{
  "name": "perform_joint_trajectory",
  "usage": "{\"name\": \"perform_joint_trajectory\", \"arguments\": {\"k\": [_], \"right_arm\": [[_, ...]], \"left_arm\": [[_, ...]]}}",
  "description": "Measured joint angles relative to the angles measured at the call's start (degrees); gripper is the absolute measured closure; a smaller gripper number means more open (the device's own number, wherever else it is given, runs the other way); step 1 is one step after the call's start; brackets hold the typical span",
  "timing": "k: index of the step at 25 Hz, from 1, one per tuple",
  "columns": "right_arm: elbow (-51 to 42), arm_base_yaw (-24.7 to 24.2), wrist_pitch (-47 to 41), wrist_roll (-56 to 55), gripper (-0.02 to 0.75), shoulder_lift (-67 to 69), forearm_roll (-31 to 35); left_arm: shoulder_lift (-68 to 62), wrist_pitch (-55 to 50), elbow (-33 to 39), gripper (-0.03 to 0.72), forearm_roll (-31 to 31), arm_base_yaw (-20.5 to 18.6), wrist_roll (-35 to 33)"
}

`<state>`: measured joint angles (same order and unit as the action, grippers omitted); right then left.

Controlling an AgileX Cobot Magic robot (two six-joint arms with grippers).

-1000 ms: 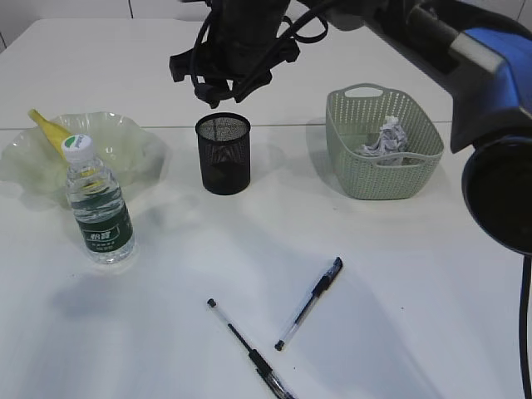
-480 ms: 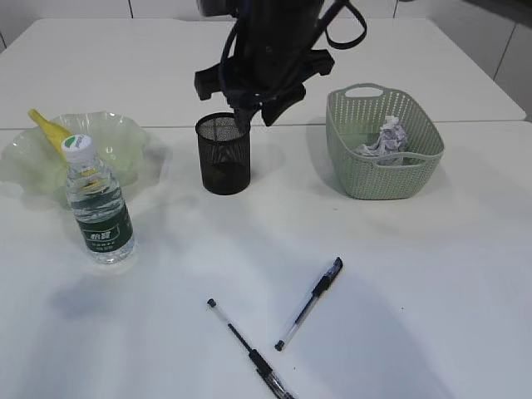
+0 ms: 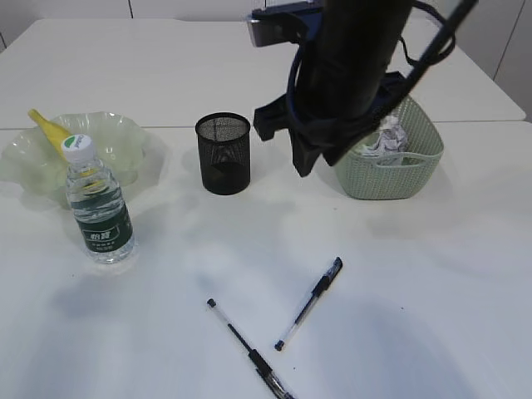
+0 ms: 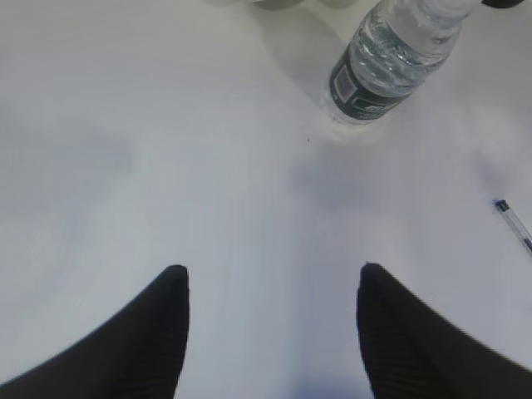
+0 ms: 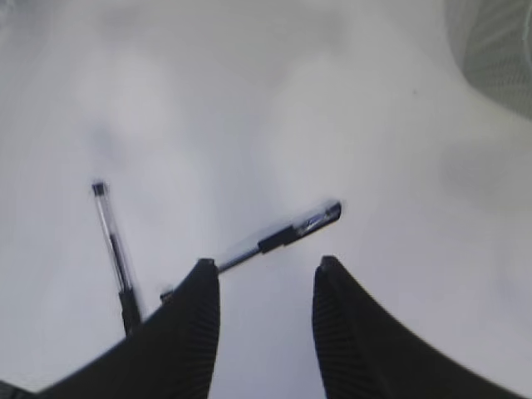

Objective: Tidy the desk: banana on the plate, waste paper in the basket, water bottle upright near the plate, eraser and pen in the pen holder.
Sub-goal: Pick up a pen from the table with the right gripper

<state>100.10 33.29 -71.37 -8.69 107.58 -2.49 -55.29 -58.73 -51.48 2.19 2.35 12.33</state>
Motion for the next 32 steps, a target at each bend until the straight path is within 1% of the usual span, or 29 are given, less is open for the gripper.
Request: {"name": "perform_joint_trajectory", "arguments": {"k": [2, 4, 11, 15, 19, 24, 29, 30, 32], "right_arm": [[-3.8, 0.0, 0.0, -0.4, 0.456, -1.9, 1.7], [-7.5, 0.0, 0.1, -3.3, 0.456, -3.0, 3.0], [-17.3, 0.0, 0.6, -21.1, 0.456, -3.1, 5.6], [-21.3, 0.0, 2.9, -31.7, 0.456, -2.6, 6.5], [-22.2, 0.0, 3.8, -40.4, 0.456, 1.1, 7.2], [-22.2, 0.0, 5.9, -45.0, 0.456, 4.8, 8.9], [-22.2, 0.0, 9.3, -45.6, 0.451, 5.6, 8.6], [-22.2, 0.0, 10.5, -45.7, 0.442, 5.6, 8.1], [-22.2, 0.0, 13.0, -45.8, 0.397, 5.7, 7.5]], "left_arm": [[0.0, 0.0, 0.0, 0.235, 0.0, 0.0, 0.0], [0.0, 0.0, 0.0, 0.235, 0.1, 0.0, 0.0], [0.0, 0.3, 0.0, 0.235, 0.2, 0.0, 0.0], [0.0, 1.0, 0.0, 0.235, 0.4, 0.0, 0.0], [0.0, 1.3, 0.0, 0.235, 0.8, 0.0, 0.0], [0.0, 1.3, 0.0, 0.235, 1.0, 0.0, 0.0], [0.0, 1.3, 0.0, 0.235, 1.0, 0.0, 0.0], [0.0, 1.3, 0.0, 0.235, 1.0, 0.0, 0.0], [0.0, 1.1, 0.0, 0.235, 1.1, 0.0, 0.0]]}}
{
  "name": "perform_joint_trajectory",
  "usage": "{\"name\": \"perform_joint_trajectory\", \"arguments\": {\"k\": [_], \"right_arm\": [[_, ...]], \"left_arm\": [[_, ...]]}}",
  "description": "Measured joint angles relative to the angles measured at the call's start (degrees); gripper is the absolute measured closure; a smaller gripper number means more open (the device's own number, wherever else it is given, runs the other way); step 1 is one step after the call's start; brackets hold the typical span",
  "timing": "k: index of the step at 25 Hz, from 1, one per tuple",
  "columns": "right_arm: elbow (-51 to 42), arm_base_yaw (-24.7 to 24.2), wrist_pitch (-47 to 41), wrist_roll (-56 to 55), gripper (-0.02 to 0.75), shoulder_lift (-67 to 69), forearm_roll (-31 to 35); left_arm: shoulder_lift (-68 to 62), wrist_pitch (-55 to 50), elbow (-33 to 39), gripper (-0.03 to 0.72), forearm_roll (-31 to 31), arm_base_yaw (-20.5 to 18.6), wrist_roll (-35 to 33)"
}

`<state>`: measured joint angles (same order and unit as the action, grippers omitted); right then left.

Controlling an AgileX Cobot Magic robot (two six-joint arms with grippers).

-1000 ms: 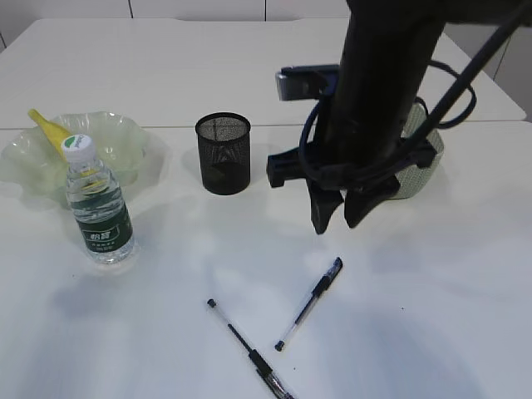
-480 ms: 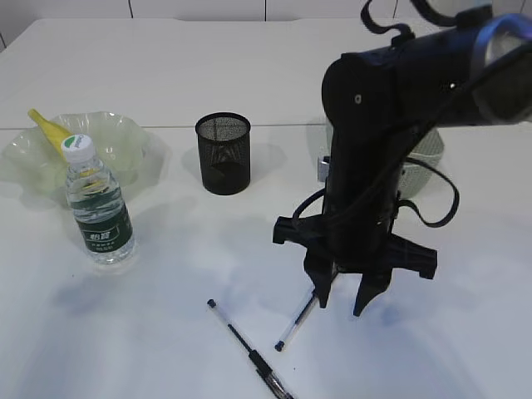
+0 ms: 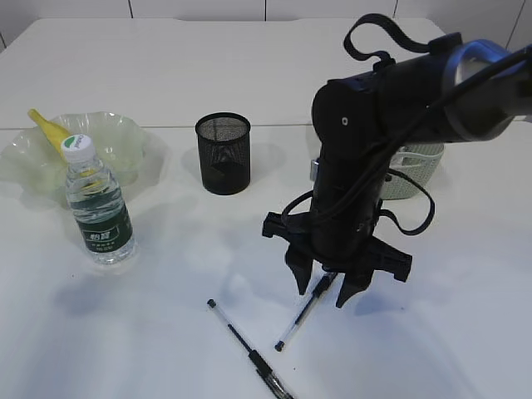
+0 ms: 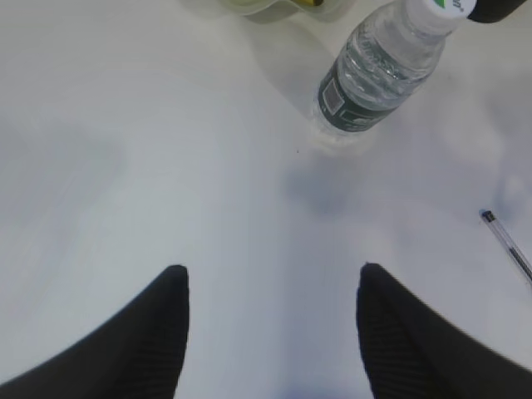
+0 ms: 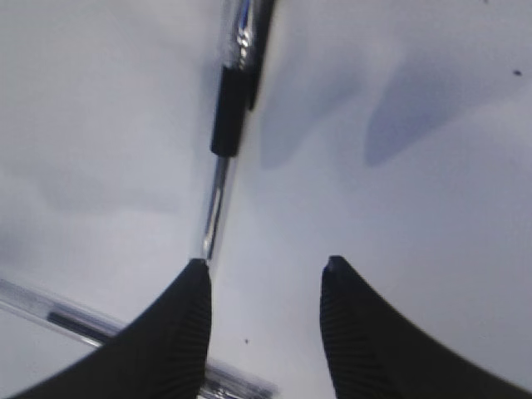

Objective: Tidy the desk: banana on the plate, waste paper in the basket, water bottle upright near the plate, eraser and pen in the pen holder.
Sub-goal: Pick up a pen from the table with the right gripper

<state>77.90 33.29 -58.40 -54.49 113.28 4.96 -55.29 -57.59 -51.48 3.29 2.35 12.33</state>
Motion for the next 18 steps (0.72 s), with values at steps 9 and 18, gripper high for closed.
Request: {"name": "perform_joint_trajectory", "arguments": {"k": [9, 18], "right_arm": [[0.0, 0.0, 2.1, -1.6, 0.309, 5.4, 0.4], [0.0, 0.0, 5.9, -2.2, 0.309, 6.9, 1.0]], "left_arm": [[0.0, -1.3, 0.0, 0.235, 0.0, 0.0, -0.1], [0.0, -1.3, 0.0, 0.235, 0.1, 0.0, -0.2]]}}
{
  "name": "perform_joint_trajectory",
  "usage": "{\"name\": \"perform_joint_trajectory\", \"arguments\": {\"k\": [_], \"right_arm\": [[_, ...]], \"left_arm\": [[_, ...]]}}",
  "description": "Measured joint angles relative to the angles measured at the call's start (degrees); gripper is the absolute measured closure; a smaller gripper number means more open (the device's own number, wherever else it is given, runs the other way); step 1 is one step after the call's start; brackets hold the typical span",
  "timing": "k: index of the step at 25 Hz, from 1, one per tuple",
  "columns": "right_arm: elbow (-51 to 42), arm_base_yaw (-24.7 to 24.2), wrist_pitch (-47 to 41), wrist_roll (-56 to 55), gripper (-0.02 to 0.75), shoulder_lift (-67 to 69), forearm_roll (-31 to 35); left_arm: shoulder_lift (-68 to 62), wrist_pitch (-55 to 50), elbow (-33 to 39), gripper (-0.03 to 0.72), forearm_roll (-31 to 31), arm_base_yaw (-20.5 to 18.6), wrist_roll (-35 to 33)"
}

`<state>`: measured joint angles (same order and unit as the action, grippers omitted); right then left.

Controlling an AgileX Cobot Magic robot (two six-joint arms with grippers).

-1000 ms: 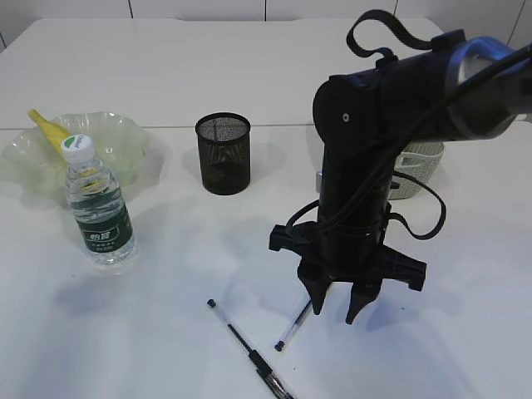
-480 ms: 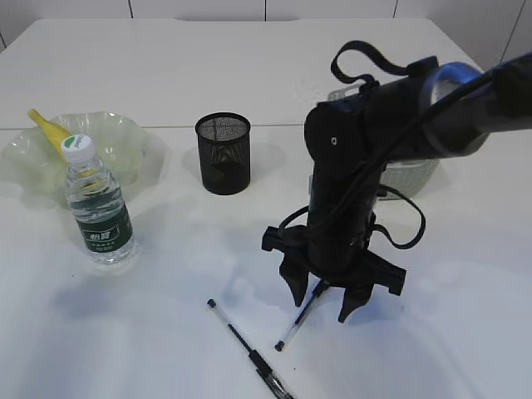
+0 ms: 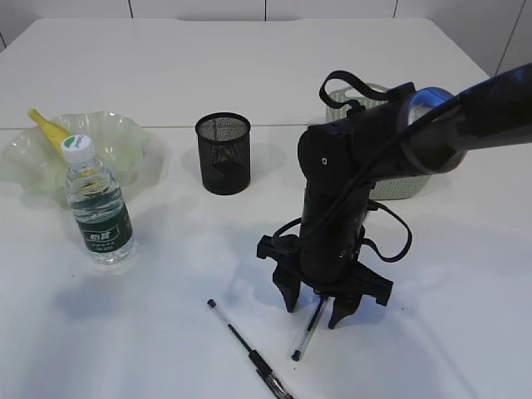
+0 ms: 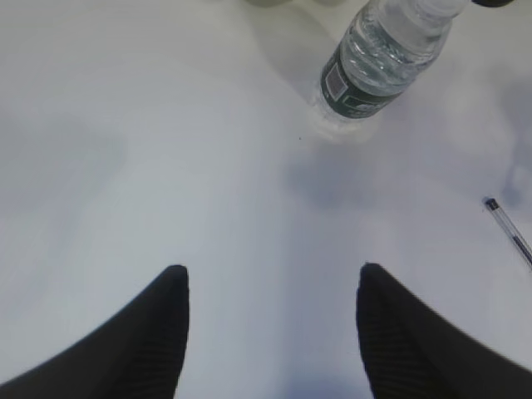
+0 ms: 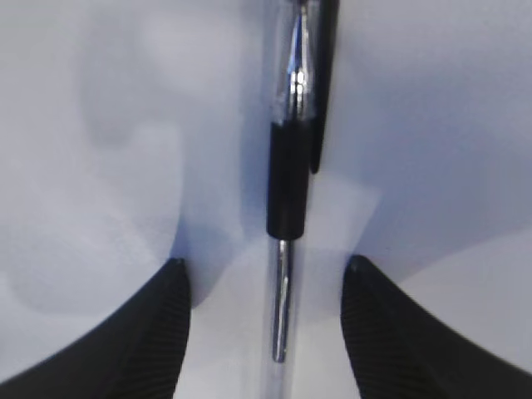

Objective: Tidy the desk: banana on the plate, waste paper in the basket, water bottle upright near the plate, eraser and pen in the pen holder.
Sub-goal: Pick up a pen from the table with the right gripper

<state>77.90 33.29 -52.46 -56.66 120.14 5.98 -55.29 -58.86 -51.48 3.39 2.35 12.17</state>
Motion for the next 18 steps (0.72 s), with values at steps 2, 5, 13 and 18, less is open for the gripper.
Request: {"name": "perform_joint_trajectory", "arguments": {"k": [2, 5, 13, 18], "right_arm": [[0.0, 0.0, 0.2, -0.2, 0.309, 0.0, 0.0], [0.0, 0.0, 0.2, -0.4, 0.313, 0.1, -0.3], [0.0, -0.1, 0.2, -1.6, 0.360, 0.1, -3.7], [0.0, -1.4, 0.2, -1.8, 0.362, 0.1, -4.3]], "left_arm": [[0.0, 0.0, 0.0, 0.235, 0.0, 0.0, 0.0], [-0.1, 0.0, 0.0, 0.235, 0.0, 0.0, 0.0], [-0.7, 0.0, 0.0, 0.235, 0.0, 0.0, 0.0], [-0.7, 0.0, 0.0, 0.235, 0.0, 0.0, 0.0]]}}
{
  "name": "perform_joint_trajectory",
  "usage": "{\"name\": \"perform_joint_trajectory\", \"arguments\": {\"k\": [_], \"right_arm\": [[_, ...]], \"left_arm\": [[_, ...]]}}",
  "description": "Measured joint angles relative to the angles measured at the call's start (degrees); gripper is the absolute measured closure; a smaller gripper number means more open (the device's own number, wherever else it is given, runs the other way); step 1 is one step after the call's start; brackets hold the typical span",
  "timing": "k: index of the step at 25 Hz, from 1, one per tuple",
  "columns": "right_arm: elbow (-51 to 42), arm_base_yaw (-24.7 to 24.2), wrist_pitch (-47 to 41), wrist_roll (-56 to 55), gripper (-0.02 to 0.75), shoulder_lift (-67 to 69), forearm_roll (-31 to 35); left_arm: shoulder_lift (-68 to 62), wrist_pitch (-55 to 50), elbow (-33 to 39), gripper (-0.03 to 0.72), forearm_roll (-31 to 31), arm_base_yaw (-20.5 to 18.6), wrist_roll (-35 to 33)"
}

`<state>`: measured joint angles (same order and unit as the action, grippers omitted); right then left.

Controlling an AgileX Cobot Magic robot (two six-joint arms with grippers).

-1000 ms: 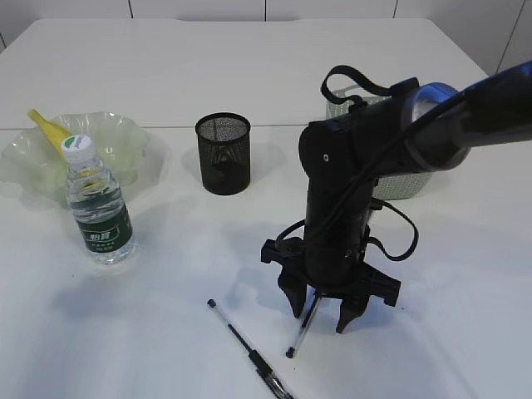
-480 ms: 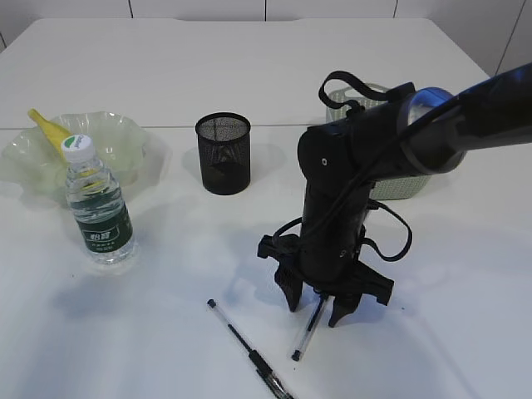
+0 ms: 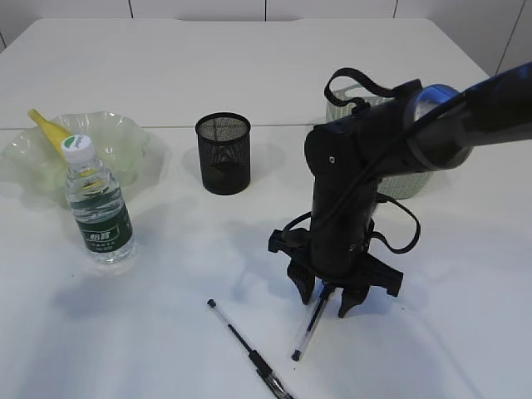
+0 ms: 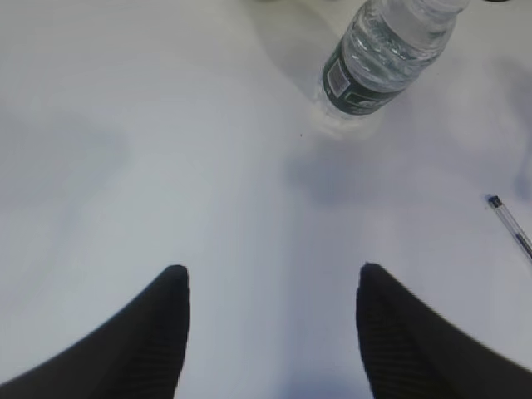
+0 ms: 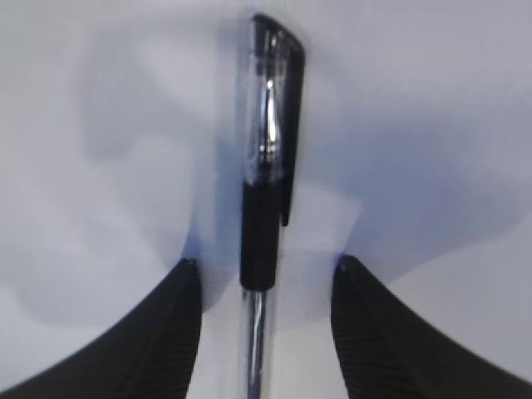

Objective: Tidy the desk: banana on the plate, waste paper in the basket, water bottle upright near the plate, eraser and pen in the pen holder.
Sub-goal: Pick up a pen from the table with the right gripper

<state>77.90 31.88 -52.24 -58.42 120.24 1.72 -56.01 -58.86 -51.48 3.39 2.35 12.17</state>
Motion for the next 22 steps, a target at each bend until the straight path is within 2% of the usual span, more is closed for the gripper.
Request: {"name": "perform_joint_trajectory", "arguments": {"k": [4, 9, 12, 15, 22], "right_arm": [[0.0, -0.4, 0.0, -0.1, 0.420, 0.0, -0.2], [0.0, -0.4, 0.0, -0.1, 0.599, 0.0, -0.2], [0.0, -0.4, 0.0, -0.2, 0.668, 0.0, -0.2], [0.0, -0.4, 0.0, 0.4, 0.689, 0.0, -0.2], [2.9, -0.4, -0.4, 9.9, 0.690, -0.9, -2.6]], "left_arm": [[-0.1, 0.0, 0.0, 0.235, 0.0, 0.0, 0.0], [-0.1, 0.0, 0.0, 0.235, 0.0, 0.0, 0.0], [-0.1, 0.0, 0.0, 0.235, 0.0, 0.0, 0.0], [-0.1, 0.0, 0.0, 0.235, 0.0, 0.0, -0.1], [-0.1, 0.0, 0.0, 0.235, 0.0, 0.0, -0.1]]}}
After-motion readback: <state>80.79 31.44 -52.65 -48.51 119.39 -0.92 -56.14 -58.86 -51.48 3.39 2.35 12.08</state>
